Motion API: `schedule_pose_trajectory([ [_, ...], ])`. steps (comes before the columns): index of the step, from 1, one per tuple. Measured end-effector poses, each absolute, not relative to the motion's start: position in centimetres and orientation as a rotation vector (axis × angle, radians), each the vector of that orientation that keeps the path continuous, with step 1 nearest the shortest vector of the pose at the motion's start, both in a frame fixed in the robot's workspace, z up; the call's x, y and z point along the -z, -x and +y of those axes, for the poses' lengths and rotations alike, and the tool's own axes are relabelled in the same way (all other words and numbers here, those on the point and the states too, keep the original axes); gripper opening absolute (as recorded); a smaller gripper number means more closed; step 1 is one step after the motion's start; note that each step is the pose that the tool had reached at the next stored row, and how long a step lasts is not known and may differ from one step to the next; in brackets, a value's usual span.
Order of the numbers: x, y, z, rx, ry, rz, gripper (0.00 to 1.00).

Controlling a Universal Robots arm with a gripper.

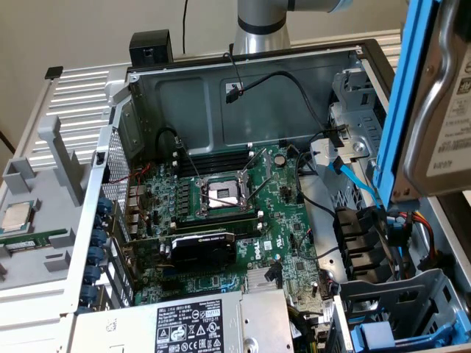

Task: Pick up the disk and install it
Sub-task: 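Insert the disk into the insertion slot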

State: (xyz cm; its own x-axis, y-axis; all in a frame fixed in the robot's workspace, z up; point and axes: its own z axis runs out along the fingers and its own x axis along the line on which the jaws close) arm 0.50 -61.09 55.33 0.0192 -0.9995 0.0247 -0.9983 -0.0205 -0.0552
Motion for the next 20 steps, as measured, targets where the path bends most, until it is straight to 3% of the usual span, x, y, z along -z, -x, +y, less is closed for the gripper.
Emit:
schedule_pose_trajectory([
  [12, -53.2, -0.4, -62.3, 0.079, 2.198, 2.202, 0.37],
  [20, -52.5, -0.4, -62.5, 0.033, 2.135, 2.226, 0.37],
])
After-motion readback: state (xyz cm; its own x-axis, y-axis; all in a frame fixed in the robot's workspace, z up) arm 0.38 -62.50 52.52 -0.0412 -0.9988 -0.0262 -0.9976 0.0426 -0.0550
